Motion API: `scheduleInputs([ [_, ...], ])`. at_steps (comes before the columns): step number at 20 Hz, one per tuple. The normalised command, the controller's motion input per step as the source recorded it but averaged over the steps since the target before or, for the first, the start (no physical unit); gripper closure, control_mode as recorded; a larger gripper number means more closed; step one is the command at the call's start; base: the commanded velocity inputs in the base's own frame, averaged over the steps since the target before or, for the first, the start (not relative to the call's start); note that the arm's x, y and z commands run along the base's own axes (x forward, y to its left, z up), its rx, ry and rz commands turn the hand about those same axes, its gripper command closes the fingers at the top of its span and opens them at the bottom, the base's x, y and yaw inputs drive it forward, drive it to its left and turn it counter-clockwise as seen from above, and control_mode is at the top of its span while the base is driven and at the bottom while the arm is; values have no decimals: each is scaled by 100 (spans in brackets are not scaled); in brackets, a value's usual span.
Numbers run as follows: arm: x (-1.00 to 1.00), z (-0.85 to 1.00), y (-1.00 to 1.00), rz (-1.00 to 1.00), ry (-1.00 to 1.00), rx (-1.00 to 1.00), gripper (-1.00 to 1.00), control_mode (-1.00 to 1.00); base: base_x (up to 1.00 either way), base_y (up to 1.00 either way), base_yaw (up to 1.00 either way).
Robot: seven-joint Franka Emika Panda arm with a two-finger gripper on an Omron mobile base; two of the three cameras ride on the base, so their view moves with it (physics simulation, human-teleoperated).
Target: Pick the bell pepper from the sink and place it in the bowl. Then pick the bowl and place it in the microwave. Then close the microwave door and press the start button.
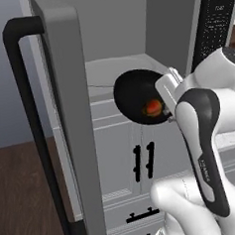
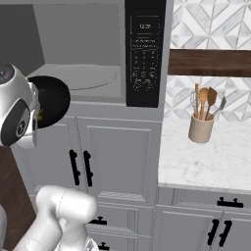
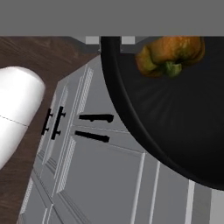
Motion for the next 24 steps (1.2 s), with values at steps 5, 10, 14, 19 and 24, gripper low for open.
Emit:
scheduleInputs([
  [5,5,43,0,0,0,0,100,-100,0,0,0],
  [10,0,41,0,0,0,0,100,-100,0,0,0],
  [14,7,12,0,0,0,0,100,-100,0,0,0],
  [19,20,4,0,0,0,0,100,-100,0,0,0],
  [24,24,1,-9,0,0,0,100,-100,0,0,0],
])
